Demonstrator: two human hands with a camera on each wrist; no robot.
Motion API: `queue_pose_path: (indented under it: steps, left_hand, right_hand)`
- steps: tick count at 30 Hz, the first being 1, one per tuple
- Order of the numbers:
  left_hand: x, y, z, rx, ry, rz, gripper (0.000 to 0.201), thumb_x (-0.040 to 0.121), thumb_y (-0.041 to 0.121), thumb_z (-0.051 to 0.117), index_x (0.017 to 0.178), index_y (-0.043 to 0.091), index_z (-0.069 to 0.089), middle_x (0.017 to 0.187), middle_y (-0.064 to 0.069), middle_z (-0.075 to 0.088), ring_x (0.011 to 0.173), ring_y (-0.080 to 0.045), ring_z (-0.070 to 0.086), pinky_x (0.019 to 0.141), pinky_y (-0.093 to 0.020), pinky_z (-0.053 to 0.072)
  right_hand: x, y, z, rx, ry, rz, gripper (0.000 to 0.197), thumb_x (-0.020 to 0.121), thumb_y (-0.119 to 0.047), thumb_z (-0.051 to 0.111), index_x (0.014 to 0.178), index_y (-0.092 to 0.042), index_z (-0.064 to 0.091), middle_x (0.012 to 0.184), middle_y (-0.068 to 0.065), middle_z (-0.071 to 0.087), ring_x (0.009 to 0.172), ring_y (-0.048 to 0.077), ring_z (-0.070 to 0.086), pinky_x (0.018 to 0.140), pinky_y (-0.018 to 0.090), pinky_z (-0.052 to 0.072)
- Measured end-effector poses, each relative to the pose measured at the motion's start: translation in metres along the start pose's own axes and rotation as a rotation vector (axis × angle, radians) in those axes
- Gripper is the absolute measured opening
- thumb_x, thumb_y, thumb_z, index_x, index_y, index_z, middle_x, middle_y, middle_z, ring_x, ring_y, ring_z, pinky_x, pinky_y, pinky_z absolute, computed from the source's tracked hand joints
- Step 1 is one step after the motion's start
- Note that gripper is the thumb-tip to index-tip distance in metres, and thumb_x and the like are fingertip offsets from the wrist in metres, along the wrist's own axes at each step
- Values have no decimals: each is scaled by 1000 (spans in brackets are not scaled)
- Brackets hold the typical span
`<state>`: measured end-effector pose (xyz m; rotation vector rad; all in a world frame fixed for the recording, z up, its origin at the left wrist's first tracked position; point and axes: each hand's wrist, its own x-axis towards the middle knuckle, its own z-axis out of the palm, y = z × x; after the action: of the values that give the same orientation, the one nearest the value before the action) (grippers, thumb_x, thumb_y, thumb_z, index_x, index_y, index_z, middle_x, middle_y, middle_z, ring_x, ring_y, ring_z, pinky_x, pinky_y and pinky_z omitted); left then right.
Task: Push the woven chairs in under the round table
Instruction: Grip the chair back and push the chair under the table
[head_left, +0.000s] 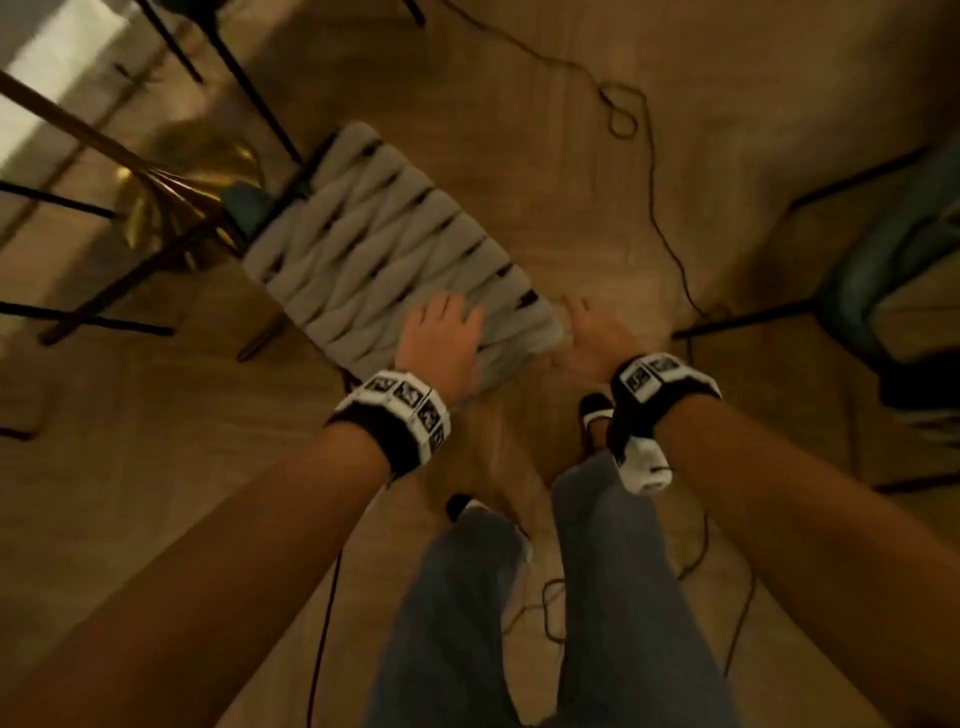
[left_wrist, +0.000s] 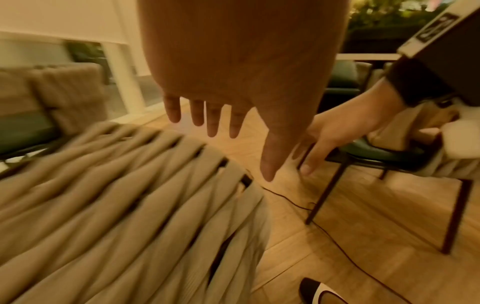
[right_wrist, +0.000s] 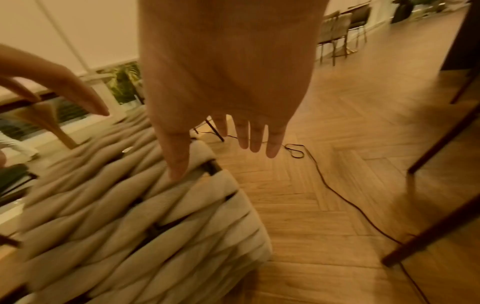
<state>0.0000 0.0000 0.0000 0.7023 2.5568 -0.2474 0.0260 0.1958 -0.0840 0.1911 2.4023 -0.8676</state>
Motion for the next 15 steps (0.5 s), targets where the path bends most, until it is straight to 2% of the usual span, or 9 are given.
queue_pose_path:
  steps: [2,5,7,9,11,13,15]
  left_hand:
    - [44,29,1,37,-26,57,71,81,33,64,140,12,30,147,-18,32,137,-35,25,110,-50,27]
    - [114,66,9,71,-86,89,78,81,36,65,143,12,24,153,-18,23,143,-34,16,116,-53,16]
    - [155,85,27,102,-147,66,81,83,44,64,144,11,22,153,-18,22,143,-34,14,118,-53,12]
    - [190,98,45,156,-234,17,86,80,52,65,143,10,25,150,-17,29,140,-34,21,118,-52,11]
    - [216,106,63,197,-369,-62,74,84,51,61,140,11,32,145,-13,38,136,-32,30,116,-50,15]
    - [232,109,85,185,-466,-140,45,94,40,50,129,12,47,133,-9,52,124,-29,45,109,-47,28]
    - [245,111,106,224,-543,-158,27,98,33,41,105,16,60,104,-5,62,95,-23,57,87,-39,42]
  right_hand:
    - [24,28,-11,-3,-35,80,97,76,-34,77,148,-4,20,146,27,34,128,45,40,102,54,41]
    - [71,72,-14,-6,-102,69,111,70,-36,83,150,-4,14,148,27,31,132,44,36,105,54,39]
    - [106,95,-4,-22,-162,41,113,68,-35,86,150,-3,13,149,26,30,134,42,34,108,51,36]
    - [141,111,12,-26,-204,-17,114,67,-33,87,149,-3,14,152,23,28,137,39,32,110,48,33]
    - [170,119,30,-17,-279,-86,111,67,-30,87,149,-4,17,151,21,31,136,38,34,110,47,34]
    - [208,141,69,-20,-350,-122,114,61,-37,88,149,-7,20,149,20,35,133,40,38,107,50,39]
    - [230,160,107,-36,-386,-165,116,54,-54,83,146,-12,28,146,18,41,130,39,43,102,52,43]
